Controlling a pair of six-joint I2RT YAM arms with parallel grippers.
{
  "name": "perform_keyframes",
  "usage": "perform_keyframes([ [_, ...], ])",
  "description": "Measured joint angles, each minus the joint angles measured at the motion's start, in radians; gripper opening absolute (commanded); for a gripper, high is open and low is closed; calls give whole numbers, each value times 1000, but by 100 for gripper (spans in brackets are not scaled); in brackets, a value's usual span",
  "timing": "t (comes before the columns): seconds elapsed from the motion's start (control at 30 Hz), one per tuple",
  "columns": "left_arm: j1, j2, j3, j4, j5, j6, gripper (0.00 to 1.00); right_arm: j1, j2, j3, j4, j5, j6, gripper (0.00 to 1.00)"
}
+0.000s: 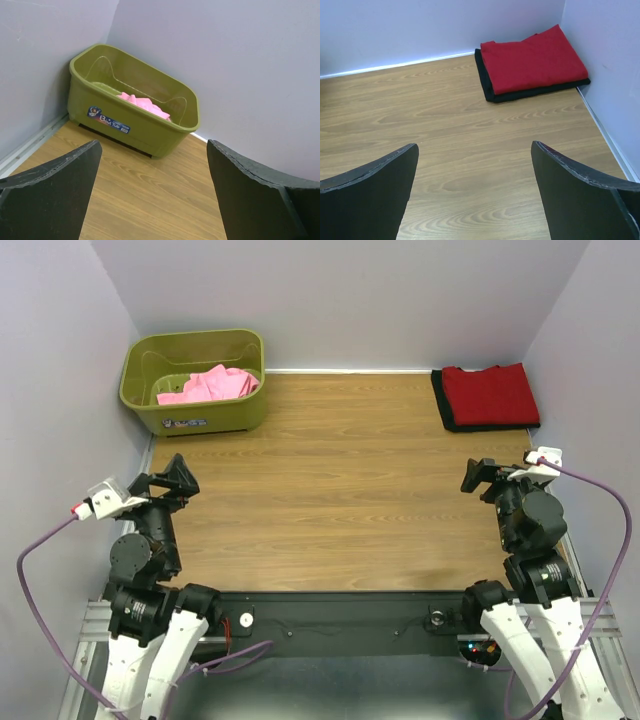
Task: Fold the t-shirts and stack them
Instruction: Grab the tshirt from the pile
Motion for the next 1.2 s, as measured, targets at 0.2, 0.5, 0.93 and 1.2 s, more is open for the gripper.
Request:
perform_keyframes([
  [0.2,0,39,-6,40,-6,-12,92,0,12,-8,4,1,9,100],
  [0.5,0,376,98,60,6,5,91,0,81,-81,-1,-69,77,100],
  [0.93,167,1360,984,-157,176,66,90,0,105,-92,6,-119,95,100],
  [1.2,226,1867,1560,-420,277,85,87,0,125,-95,10,-123,94,100],
])
